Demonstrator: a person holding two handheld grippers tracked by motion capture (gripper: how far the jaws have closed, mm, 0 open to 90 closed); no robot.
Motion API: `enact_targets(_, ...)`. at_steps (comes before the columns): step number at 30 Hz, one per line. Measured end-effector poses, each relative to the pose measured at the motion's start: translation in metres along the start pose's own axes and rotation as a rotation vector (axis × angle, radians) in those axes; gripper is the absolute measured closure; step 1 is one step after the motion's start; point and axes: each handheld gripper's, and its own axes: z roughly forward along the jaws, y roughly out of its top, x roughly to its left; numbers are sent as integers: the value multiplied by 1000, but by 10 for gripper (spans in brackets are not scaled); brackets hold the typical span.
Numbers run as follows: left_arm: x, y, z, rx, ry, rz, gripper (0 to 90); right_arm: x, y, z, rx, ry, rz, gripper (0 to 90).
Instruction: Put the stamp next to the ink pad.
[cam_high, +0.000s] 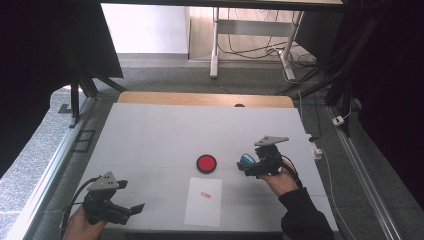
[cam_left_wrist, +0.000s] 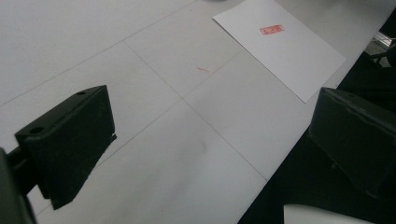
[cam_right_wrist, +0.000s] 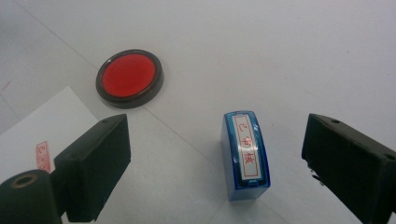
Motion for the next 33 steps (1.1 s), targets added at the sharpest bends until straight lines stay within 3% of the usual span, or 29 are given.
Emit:
enact_targets(8, 0, 0, 0, 1, 1, 0, 4, 7, -3, -9, -25, 13, 12, 56)
enact_targets(15, 0, 0, 0, 3, 0, 2, 4, 14, -9, -20, -30, 24, -12, 14)
enact_targets(33, 1, 0, 1, 2, -7, 0, 4, 31, -30, -55, -70, -36, -30, 0)
